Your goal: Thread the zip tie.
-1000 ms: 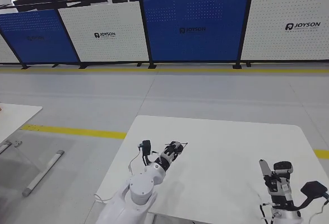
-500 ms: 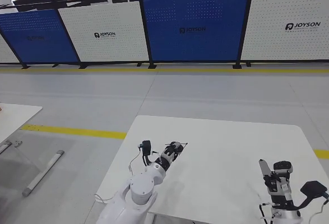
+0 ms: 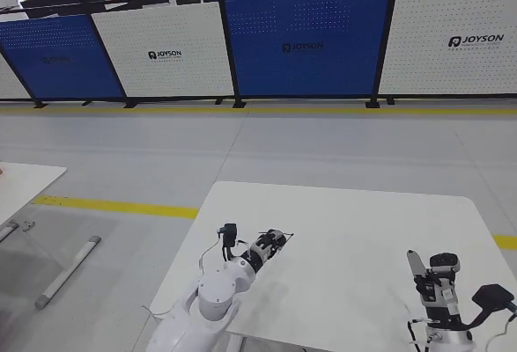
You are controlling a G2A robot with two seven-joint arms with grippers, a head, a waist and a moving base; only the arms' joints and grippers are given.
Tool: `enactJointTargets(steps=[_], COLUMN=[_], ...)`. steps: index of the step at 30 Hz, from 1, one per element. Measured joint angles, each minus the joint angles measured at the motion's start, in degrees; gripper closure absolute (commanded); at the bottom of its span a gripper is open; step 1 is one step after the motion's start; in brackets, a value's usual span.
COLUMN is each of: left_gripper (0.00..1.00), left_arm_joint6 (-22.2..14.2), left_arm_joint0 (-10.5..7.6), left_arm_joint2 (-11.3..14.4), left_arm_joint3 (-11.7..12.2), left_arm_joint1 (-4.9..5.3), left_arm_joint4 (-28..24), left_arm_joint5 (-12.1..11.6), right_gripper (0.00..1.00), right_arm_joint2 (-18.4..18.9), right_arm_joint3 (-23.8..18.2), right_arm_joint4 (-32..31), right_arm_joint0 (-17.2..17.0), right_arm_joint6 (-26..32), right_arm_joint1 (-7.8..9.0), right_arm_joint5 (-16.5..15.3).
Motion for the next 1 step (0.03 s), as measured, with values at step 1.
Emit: enactJointTargets(steps=[1], left_gripper=[1.0], left_arm_joint6=[0.0], left_arm_joint0=[0.0], left_arm_joint2=[0.0], left_arm_joint3=[0.0], left_arm_joint1=[0.0], left_arm_joint4=[0.0], left_arm_joint5=[0.0], right_gripper=[0.0], right_arm_joint2=[0.0], right_arm_joint3=[0.0], right_arm_joint4=[0.0], right_arm_joint0=[0.0], right_arm_joint6=[0.0], right_arm_joint1=[0.0], right_arm_joint5=[0.0])
